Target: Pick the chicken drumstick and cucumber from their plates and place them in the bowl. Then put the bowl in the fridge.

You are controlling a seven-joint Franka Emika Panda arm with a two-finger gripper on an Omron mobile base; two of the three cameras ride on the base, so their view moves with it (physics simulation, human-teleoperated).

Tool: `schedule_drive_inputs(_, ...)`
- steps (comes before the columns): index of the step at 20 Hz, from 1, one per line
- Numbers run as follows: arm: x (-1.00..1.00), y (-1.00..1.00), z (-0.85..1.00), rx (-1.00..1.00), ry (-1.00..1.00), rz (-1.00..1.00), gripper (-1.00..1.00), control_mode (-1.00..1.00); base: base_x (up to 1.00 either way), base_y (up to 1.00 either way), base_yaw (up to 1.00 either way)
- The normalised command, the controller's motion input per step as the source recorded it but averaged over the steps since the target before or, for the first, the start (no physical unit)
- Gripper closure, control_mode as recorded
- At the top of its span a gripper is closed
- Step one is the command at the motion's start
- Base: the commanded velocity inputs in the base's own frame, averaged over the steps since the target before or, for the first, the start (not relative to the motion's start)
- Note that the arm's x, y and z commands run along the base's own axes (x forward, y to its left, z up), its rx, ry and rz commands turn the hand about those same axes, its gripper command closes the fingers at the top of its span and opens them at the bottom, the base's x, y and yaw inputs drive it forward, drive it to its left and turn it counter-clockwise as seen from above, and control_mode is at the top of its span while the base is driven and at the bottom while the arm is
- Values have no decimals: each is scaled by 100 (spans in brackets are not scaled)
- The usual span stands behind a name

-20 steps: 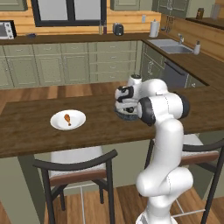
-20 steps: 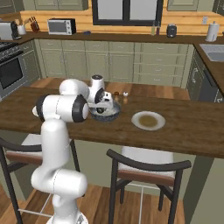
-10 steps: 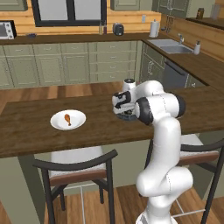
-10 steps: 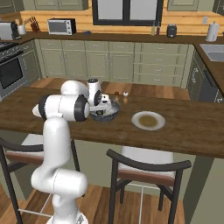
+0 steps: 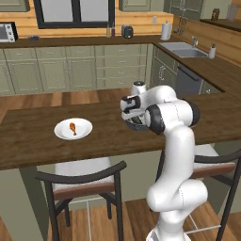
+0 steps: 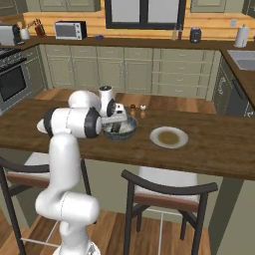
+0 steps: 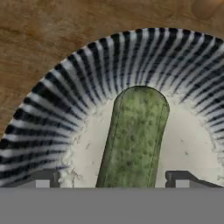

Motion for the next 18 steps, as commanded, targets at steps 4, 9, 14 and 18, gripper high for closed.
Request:
schedule_drive_inputs(4, -25, 0, 74, 0, -3, 2, -100, -100, 0, 0, 0)
schedule_drive_inputs(9, -91, 33, 78, 4, -9, 0, -100, -100, 0, 0, 0)
schedule_drive_inputs(14, -100, 96, 14, 0, -7, -2, -100, -100, 0, 0, 0)
schedule_drive_inputs(18, -100, 100, 0, 0, -6, -8, -100, -100, 0, 0, 0)
